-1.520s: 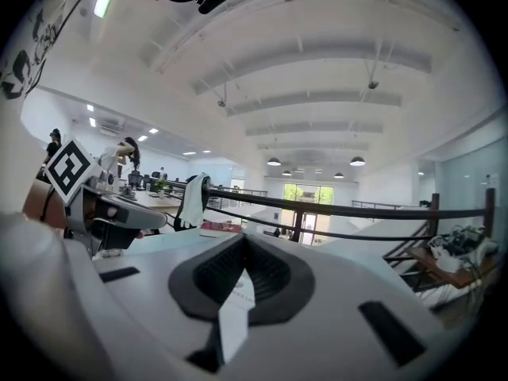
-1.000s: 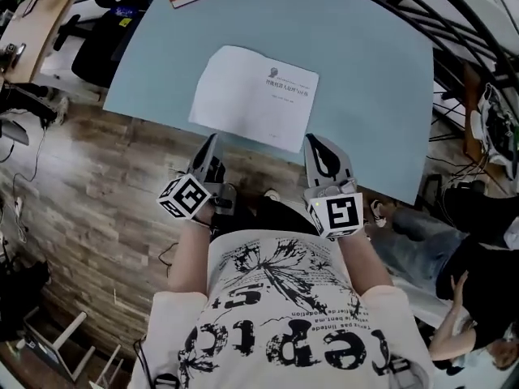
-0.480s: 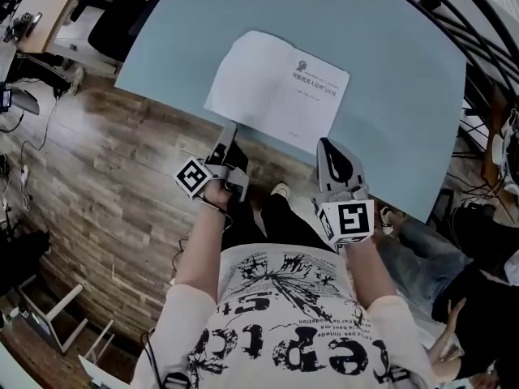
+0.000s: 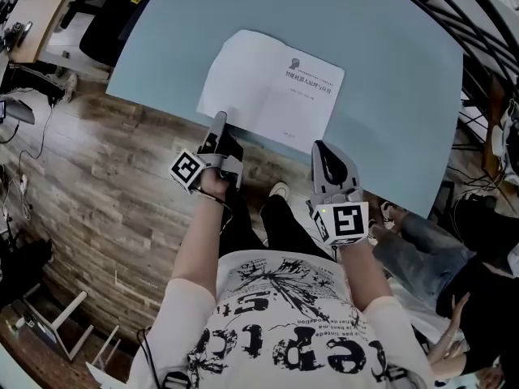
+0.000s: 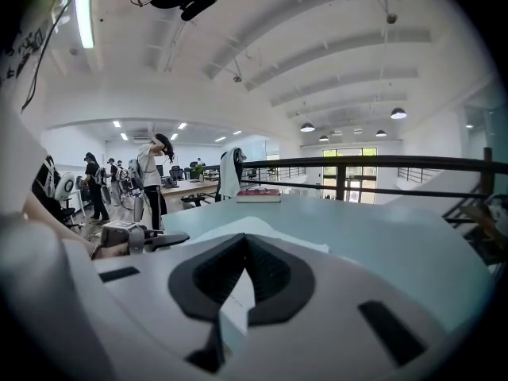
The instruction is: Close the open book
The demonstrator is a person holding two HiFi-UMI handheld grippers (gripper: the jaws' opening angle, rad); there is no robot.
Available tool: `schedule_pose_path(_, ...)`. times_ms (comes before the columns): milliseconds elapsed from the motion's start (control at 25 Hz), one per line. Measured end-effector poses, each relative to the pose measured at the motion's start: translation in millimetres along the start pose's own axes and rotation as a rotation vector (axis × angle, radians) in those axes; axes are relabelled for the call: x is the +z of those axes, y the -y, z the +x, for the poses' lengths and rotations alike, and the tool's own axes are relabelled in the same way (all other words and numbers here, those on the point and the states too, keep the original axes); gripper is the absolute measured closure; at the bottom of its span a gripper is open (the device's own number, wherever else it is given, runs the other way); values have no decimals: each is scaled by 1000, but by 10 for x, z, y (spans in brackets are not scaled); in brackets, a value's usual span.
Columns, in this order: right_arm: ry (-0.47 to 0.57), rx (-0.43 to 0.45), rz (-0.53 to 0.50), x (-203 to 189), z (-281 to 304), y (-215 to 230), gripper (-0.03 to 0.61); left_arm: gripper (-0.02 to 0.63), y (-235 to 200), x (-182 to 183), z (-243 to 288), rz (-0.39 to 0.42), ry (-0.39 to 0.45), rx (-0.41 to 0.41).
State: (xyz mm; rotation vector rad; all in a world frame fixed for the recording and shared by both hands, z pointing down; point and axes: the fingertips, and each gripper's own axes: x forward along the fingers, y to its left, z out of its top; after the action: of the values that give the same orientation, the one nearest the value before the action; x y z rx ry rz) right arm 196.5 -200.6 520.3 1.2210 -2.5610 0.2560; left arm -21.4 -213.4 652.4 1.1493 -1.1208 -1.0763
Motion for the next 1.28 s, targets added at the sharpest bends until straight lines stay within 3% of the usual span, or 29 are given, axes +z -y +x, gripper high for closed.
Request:
schedule_pose_path(120, -9, 4, -8, -27, -2, -40, 569, 438, 6, 48, 19, -46, 22, -3)
schedule_pose_path(240, -7, 3, -9, -24, 9, -78, 568, 573, 37, 50, 1, 59, -5, 29)
schedule_pose_path(560, -1, -23, 17, 31, -47, -101, 568, 592, 336, -209, -7, 282, -115, -16)
schedule_pose_path(720, 22, -25, 23, 140, -106, -124, 569, 592, 464, -381, -11, 562, -200, 51)
schedule_pose_path(880, 31, -36, 49, 169, -201, -41, 569, 592, 549, -616, 14, 793, -242, 110)
schedule_pose_path(1280, 41, -91, 69, 110, -472, 271, 568, 592, 405, -1380, 89, 1370, -474, 171)
